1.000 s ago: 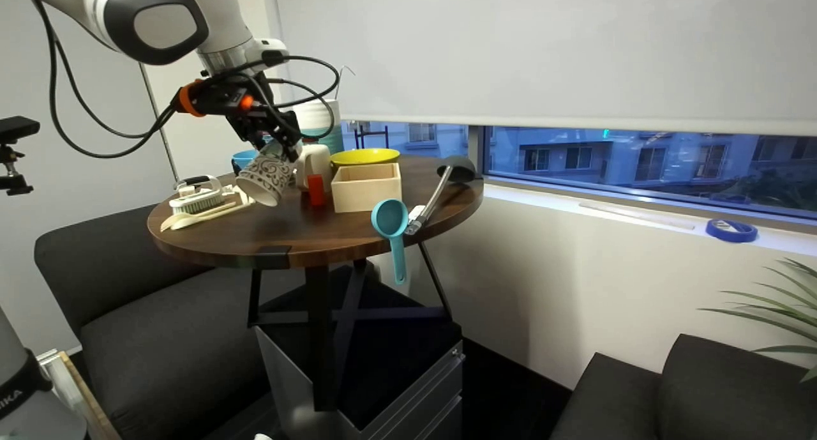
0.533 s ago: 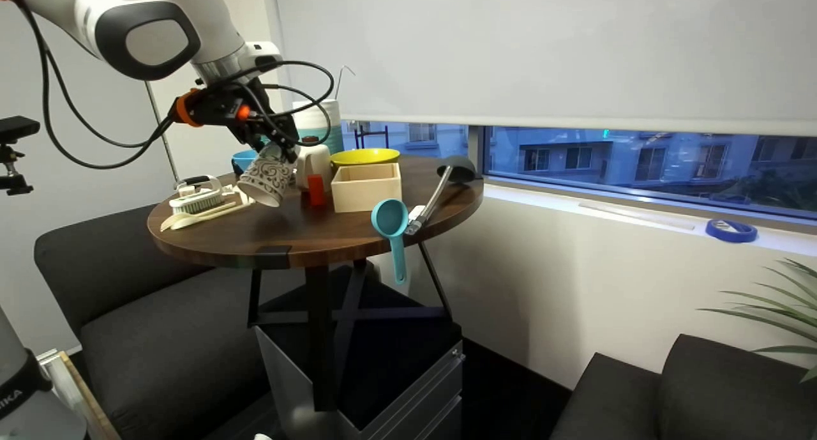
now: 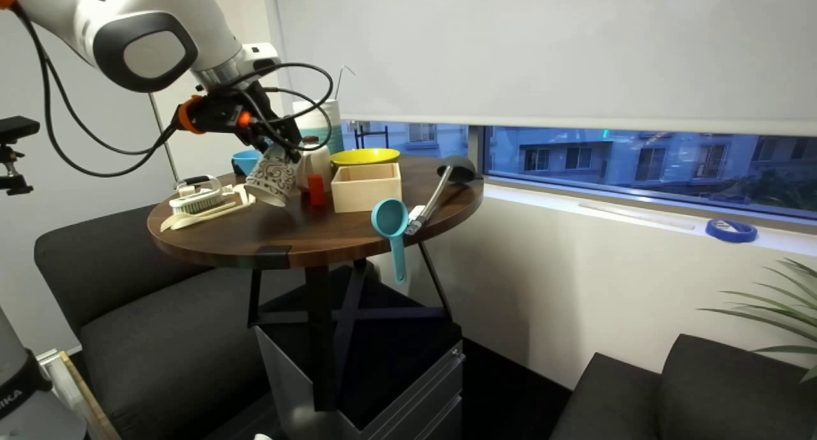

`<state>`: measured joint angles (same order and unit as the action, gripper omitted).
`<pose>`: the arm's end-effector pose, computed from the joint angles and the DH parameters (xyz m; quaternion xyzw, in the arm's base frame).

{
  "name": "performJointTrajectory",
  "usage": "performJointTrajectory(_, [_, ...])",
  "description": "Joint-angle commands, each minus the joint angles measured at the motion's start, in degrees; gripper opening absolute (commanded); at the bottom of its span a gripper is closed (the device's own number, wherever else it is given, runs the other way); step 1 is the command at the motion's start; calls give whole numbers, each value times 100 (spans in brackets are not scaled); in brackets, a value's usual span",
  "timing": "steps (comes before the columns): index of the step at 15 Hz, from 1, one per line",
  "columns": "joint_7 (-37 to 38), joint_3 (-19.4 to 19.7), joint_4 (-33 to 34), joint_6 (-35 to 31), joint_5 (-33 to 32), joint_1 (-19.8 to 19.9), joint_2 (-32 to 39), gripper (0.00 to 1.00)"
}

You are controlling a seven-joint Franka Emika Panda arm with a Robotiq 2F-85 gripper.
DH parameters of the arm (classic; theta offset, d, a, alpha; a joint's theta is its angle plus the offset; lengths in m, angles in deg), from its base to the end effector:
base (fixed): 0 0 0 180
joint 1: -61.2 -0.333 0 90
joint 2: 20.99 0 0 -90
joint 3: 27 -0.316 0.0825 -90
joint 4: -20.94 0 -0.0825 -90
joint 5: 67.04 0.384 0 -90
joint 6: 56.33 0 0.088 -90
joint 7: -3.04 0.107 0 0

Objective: Stack up the cups on the table then put them upside down

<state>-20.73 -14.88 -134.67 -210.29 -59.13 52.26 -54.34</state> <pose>0.3957 -0.0273 0.4566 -0.9515 -0.1213 -0.2798 0.0417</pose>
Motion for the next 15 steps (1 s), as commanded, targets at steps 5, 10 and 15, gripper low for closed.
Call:
performJointTrajectory(5, [-22,170,-103,-301,109,-274,-68,92])
performJointTrajectory(10, [-38,185,-103,-270,62,-246,-88,100])
performJointTrajectory(15, [-49,197,-85,-221,49,-239,-85,100])
